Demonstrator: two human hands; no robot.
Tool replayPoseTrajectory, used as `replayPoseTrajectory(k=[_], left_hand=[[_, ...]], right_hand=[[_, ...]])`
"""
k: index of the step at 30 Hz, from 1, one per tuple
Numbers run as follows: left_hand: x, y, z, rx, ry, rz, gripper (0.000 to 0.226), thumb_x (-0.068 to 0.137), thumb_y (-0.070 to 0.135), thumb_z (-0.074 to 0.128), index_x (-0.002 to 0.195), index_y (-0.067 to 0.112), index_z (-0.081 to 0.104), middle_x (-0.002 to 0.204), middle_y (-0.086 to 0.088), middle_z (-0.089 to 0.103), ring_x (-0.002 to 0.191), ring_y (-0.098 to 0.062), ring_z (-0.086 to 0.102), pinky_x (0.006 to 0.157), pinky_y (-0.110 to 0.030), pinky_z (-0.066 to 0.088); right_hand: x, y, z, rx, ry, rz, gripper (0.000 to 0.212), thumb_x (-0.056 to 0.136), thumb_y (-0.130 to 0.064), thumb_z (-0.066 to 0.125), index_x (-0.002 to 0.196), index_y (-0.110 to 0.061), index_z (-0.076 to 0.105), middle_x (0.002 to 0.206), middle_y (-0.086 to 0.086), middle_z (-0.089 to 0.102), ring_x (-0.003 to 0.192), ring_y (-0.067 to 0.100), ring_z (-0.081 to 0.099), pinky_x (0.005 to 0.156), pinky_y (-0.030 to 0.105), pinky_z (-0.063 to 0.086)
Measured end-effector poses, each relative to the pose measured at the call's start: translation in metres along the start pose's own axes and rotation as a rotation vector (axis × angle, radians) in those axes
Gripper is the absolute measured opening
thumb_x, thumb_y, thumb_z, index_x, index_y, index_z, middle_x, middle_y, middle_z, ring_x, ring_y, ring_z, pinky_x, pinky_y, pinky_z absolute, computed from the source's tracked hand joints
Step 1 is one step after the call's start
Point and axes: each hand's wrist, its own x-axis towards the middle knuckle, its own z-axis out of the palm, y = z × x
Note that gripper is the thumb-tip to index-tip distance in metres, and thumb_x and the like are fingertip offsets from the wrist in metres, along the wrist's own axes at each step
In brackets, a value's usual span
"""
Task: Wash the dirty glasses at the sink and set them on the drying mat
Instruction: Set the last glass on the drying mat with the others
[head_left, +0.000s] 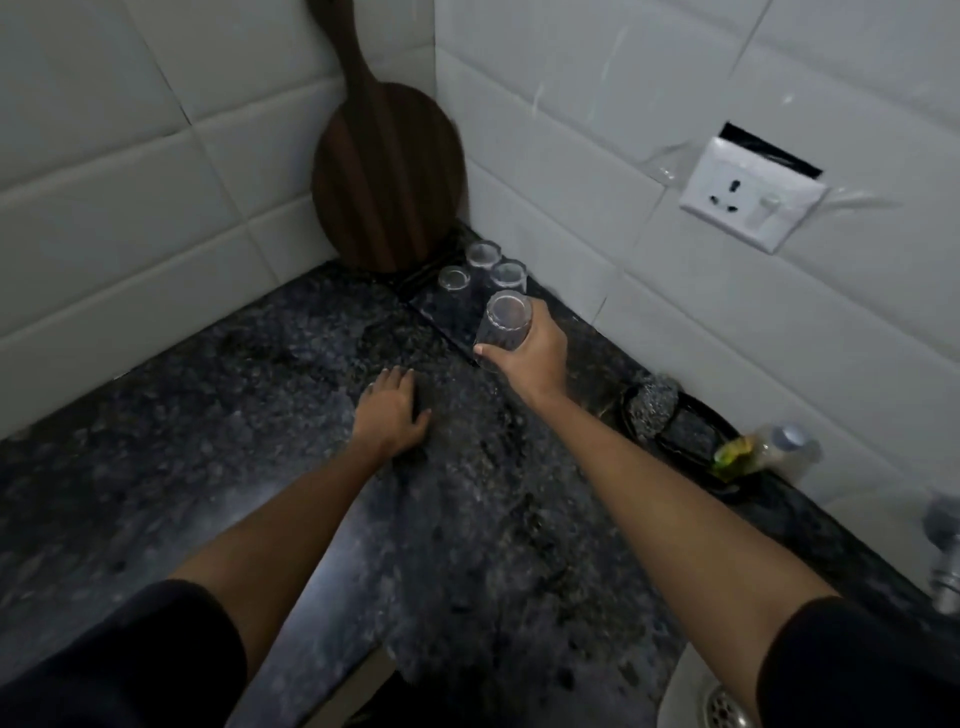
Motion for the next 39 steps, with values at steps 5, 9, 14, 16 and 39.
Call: replayPoseTrajectory(k=[5,9,14,16,39], left_hand=[[0.029,-0.020,0.010,0.092,-0.152,-0.008,0.093,0.103,0.067,0.036,0.168,0.009,0.002,0.175,-0.018,0.001,0.162,-0.035,0.000,0.131,-0.052,0.009],[0.034,-0.029,0.024,0.129,-0.142,0.050,0.098,0.097,0.075,0.002,0.166,0.006,-0.007,0.173,-0.025,-0.010,0.161,-0.040,-0.010,0.130,-0.052,-0.002],[0.032,-0.035,0.043,0.113,-0.032,0.094,0.099,0.097,0.073,-0.009,0.166,0.003,0.002,0.172,-0.028,-0.002,0.161,-0.043,-0.004,0.130,-0.055,0.000],[0.033,-0.034,0.043,0.116,-0.022,0.097,0.094,0.101,0.070,0.000,0.166,0.002,0.005,0.172,-0.028,0.000,0.161,-0.044,-0.002,0.130,-0.056,0.002],[0.029,-0.037,0.047,0.133,0.053,0.118,0.085,0.108,0.063,0.018,0.167,0.003,0.005,0.173,-0.025,-0.001,0.162,-0.039,-0.005,0.131,-0.053,0.002]], right_hand=[[0.030,0.008,0.035,-0.026,0.042,0.033,0.076,0.064,-0.032,0.100,0.125,-0.021,0.055,0.112,-0.001,0.070,0.104,0.019,0.067,0.087,0.040,0.058],[0.044,0.015,0.049,-0.019,0.065,0.034,0.072,0.065,-0.028,0.100,0.124,-0.019,0.060,0.113,-0.005,0.066,0.105,0.014,0.063,0.090,0.037,0.056],[0.051,0.020,0.064,-0.049,0.084,0.038,0.077,0.062,-0.026,0.101,0.127,-0.014,0.062,0.120,0.003,0.067,0.112,0.018,0.062,0.094,0.034,0.054],[0.053,0.020,0.068,-0.056,0.076,0.042,0.078,0.062,-0.027,0.101,0.128,-0.013,0.062,0.121,0.003,0.068,0.114,0.020,0.063,0.094,0.035,0.054],[0.058,0.021,0.081,-0.154,0.077,0.067,0.080,0.065,-0.027,0.099,0.134,-0.012,0.061,0.126,0.005,0.059,0.112,0.023,0.064,0.096,0.039,0.057]])
